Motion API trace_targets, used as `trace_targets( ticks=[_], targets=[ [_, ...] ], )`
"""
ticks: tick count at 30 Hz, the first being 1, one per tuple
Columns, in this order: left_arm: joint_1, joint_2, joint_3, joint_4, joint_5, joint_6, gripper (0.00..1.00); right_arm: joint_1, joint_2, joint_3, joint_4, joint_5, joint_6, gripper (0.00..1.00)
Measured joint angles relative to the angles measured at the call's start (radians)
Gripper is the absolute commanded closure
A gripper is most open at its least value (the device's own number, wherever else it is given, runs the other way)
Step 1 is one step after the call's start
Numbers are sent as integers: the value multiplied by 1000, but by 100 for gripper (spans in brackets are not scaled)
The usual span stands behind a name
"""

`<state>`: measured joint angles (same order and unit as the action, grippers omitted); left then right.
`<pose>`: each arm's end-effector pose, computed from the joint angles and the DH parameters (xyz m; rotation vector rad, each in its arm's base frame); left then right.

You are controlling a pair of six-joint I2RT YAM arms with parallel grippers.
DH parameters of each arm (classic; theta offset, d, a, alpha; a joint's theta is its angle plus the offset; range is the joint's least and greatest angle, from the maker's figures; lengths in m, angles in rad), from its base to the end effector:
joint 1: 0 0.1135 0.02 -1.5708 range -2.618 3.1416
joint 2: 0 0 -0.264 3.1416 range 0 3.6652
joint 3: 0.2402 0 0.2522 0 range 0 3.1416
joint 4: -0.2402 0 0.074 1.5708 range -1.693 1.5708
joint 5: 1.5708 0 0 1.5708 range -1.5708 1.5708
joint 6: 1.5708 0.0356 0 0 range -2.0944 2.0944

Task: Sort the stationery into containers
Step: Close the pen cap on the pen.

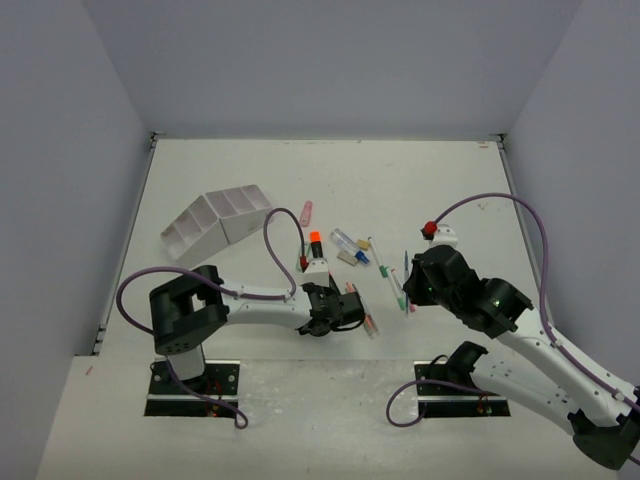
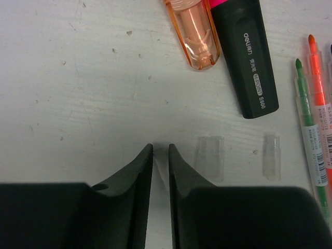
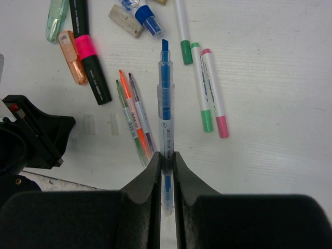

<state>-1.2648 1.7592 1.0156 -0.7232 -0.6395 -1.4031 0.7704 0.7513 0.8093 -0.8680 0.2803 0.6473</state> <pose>0.1109 -0.2806 0.1492 -0.2153 2.4868 0.0676 0.1093 0.0923 0.2894 -0.0123 2.3699 0.3625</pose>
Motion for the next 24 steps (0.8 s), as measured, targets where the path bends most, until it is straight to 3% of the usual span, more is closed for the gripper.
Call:
trace_targets(
  ticks=[4, 11, 20, 24],
  targets=[
    [0, -14, -24, 12, -13, -1, 99, 0, 0, 0, 0, 0, -1, 100],
    [8, -104, -118, -30, -54, 10, 100, 0, -2, 0, 1, -1, -3, 100],
    [26, -142, -120, -8, -140, 354, 100, 0, -9, 0, 8, -10, -12, 100],
    [28, -315, -234, 177, 29, 619, 100, 0, -25, -4, 17, -17, -20, 100]
  ],
)
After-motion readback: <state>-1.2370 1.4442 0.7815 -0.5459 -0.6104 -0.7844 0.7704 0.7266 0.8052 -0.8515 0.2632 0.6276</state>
